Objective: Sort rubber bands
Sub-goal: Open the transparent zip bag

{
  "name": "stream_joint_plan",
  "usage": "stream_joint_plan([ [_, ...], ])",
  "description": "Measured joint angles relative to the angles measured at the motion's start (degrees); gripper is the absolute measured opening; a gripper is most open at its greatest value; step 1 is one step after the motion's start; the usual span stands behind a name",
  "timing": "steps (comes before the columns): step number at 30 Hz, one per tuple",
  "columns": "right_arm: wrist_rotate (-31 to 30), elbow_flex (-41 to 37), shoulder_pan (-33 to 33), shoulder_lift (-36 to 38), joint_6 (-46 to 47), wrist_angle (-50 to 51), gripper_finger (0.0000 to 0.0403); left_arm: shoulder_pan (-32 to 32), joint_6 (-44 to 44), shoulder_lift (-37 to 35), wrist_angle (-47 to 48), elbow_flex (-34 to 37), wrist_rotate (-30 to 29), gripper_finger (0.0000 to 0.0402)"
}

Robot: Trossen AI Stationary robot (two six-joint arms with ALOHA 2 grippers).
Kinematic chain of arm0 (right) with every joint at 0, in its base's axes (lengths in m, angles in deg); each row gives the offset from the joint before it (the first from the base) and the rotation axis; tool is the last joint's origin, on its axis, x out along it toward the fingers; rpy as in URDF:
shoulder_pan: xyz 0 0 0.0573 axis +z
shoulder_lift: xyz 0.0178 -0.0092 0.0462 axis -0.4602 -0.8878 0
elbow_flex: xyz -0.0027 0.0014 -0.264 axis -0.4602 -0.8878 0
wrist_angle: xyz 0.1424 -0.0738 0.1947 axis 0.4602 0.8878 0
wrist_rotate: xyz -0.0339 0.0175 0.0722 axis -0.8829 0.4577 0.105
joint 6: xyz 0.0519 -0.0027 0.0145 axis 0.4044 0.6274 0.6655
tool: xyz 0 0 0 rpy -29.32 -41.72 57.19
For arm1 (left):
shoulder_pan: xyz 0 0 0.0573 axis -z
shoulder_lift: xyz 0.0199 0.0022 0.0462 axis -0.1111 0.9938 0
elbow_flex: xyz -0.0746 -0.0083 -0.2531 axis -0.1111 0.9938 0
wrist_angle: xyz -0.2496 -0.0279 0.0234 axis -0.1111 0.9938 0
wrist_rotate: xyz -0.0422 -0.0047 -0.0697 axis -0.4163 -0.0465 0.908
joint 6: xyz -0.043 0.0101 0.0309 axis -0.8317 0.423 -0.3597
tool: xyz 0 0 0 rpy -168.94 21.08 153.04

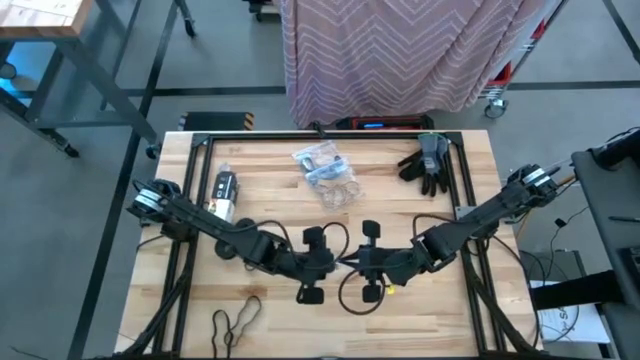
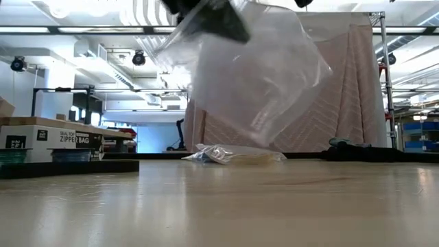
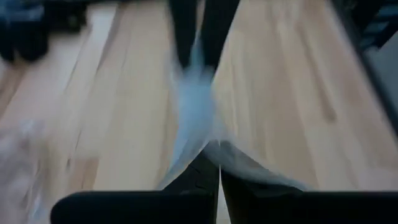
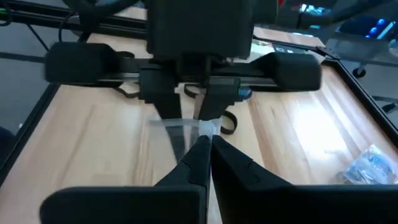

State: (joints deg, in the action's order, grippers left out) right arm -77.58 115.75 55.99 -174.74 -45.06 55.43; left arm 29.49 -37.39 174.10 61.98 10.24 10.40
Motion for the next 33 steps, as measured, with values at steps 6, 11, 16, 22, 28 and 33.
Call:
stream_joint_plan([
  [6,0.1,0.3,0.2,0.0,-0.9,-0.9,0.0,-0.1,1.8,0.0,-10.5,4.0,0.1,0.0001],
  [11,2.7,1.3,0.9,0.0,-2.2,-2.8,0.0,-1.0,-2.3,-0.1,-11.9,8.4,-1.6,0.0001],
  [16,2.8,1.2,1.1,0.0,-1.6,-2.4,0.0,-0.7,-3.9,-0.2,-12.8,10.2,-7.9,0.0001],
  [22,2.4,0.4,0.2,0.0,-0.4,-1.1,0.0,0.3,2.8,-0.2,-21.4,10.5,-5.2,0.0001],
  [28,1.8,0.2,-0.1,-0.2,0.0,-1.4,0.0,0.4,6.4,0.6,-32.2,11.5,1.4,0.0001],
  [33,2.8,0.4,-0.1,-0.4,-0.1,-1.6,0.0,-0.4,5.8,3.1,-35.1,11.8,-1.5,0.0001],
])
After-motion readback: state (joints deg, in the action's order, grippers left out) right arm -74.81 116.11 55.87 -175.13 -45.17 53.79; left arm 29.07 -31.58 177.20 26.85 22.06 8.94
